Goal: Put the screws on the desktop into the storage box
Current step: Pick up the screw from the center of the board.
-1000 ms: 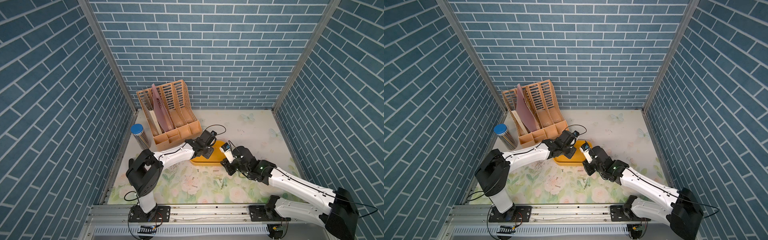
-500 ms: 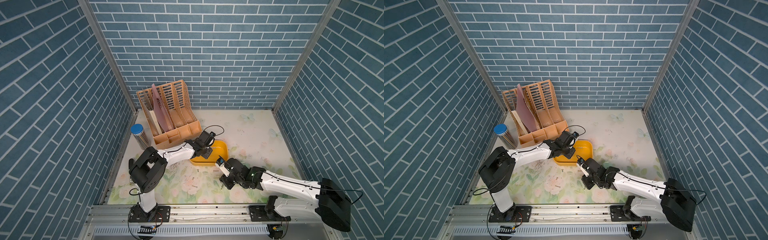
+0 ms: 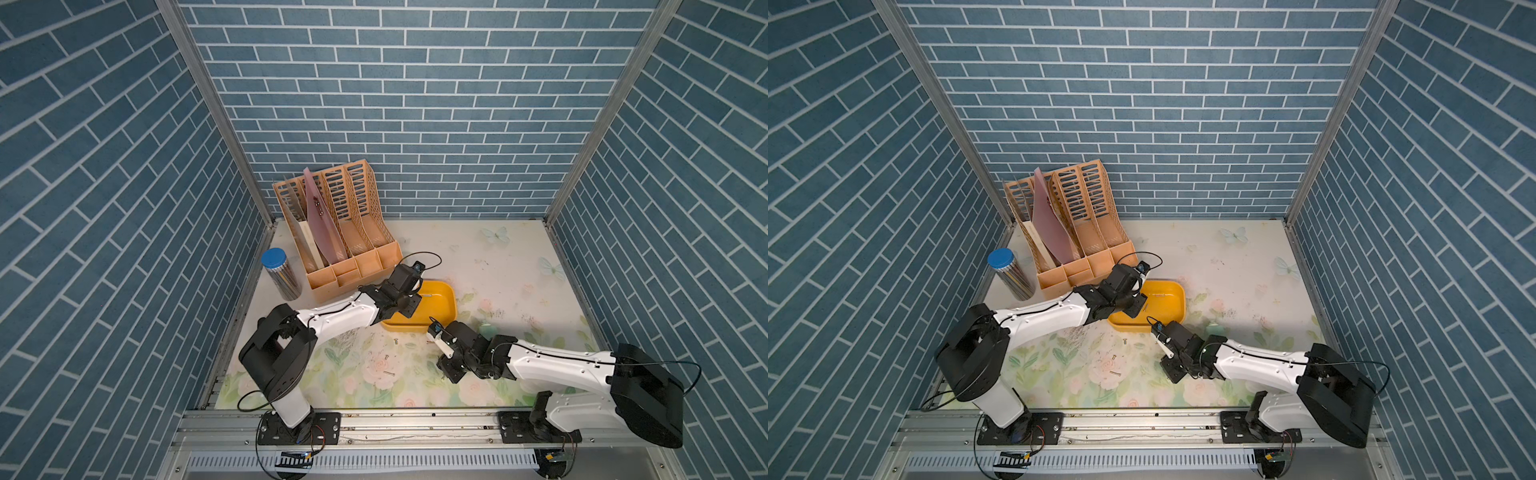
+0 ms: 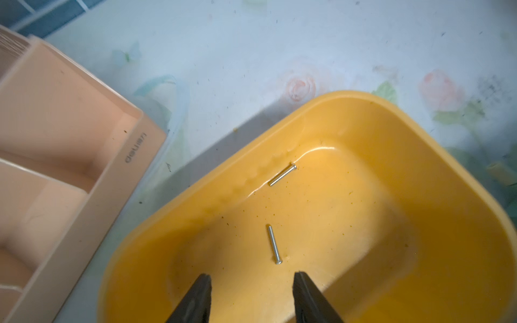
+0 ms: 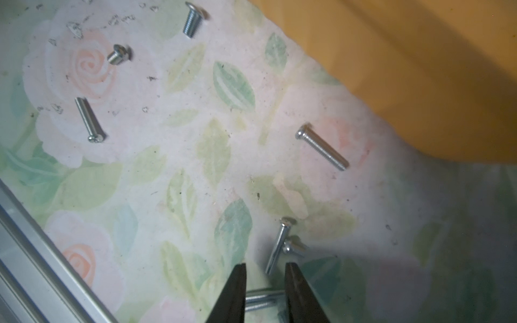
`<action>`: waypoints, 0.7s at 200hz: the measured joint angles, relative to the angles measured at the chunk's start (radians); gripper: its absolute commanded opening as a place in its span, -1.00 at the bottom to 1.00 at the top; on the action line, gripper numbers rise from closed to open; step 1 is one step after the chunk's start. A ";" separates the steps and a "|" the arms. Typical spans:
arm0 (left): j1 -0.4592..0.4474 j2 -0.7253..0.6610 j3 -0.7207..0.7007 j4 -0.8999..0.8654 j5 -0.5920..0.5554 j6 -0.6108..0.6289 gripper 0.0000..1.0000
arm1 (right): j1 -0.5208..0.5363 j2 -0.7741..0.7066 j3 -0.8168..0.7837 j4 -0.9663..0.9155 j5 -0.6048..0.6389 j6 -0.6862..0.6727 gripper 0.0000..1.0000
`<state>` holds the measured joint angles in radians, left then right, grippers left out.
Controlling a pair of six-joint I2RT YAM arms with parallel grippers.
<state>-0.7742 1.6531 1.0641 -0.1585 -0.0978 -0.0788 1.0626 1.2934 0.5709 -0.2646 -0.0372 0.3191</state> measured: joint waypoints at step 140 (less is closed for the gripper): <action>0.058 -0.325 -0.286 0.105 -0.043 -0.072 0.27 | 0.013 0.115 0.043 0.014 0.035 0.018 -0.52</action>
<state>-0.7166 1.3281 0.7780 -0.0532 -0.1413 -0.1513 1.0756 1.4082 0.6144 -0.2501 -0.0017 0.3367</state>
